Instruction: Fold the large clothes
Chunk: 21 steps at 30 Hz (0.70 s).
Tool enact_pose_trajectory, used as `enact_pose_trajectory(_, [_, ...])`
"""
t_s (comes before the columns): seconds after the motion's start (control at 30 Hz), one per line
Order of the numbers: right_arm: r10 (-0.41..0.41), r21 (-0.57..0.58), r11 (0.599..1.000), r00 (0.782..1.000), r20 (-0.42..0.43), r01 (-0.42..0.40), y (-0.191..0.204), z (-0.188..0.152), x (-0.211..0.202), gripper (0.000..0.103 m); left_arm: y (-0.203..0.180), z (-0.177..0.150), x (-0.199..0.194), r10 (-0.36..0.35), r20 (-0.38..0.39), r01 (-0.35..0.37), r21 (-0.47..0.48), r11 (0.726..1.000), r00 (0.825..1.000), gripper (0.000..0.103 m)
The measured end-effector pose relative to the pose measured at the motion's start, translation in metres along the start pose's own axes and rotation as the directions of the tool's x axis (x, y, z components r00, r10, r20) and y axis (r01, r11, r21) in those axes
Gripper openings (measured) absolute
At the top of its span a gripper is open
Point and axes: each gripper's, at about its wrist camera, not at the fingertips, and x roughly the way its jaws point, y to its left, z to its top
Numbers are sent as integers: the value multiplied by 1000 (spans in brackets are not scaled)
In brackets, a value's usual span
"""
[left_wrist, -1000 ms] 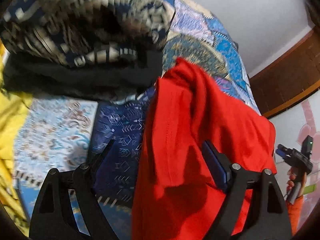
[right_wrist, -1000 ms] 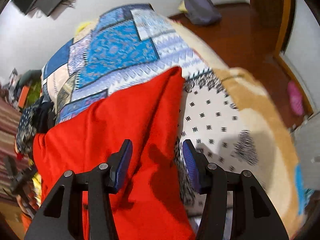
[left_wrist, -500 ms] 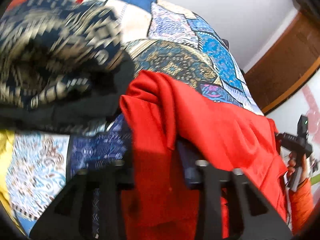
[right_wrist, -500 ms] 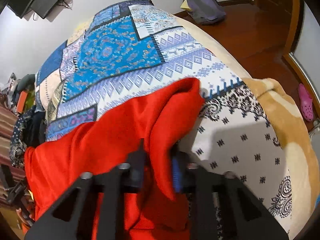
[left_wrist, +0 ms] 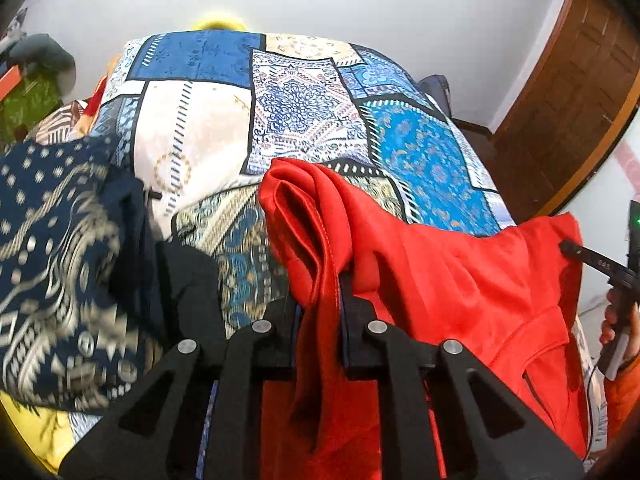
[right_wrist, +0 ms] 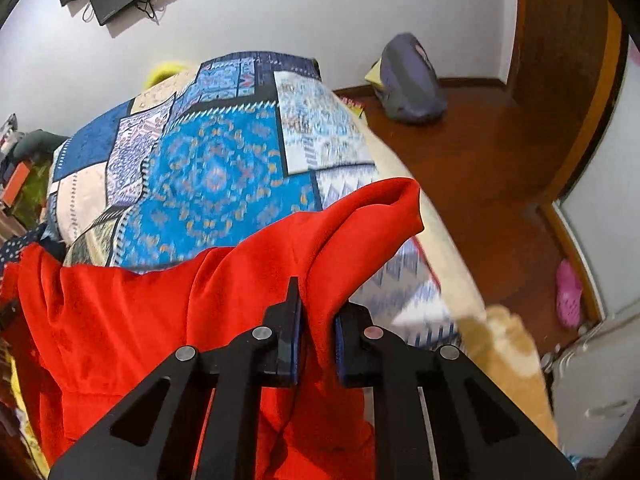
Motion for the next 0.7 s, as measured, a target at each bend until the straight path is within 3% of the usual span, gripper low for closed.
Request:
enact_pose_trajectory(0.2, [-67, -40, 997, 997, -28, 66, 6, -1, 8, 15, 6, 3, 21, 73, -47, -73, 0, 997, 996, 23])
enact_pose_trajectory(0.33, [-116, -68, 991, 992, -42, 113, 2, -12, -4, 30, 17, -10, 18, 94, -55, -94, -13, 995, 994, 34])
enact_pose_trajectory(0.43, [-137, -108, 985, 990, -32, 133, 1, -21, -23, 37, 20, -19, 5, 105, -50, -106, -11, 994, 993, 34])
enact_pose_trajectory(0.57, [-141, -160, 977, 990, -10, 137, 1, -32, -55, 39, 19, -32, -32, 129, -3, -129, 0, 992, 992, 53])
enact_pose_trajectory(0.7, [-125, -185, 974, 992, 30, 128, 1, -46, -90, 48, 12, -45, -71, 132, 37, -132, 8, 991, 991, 56])
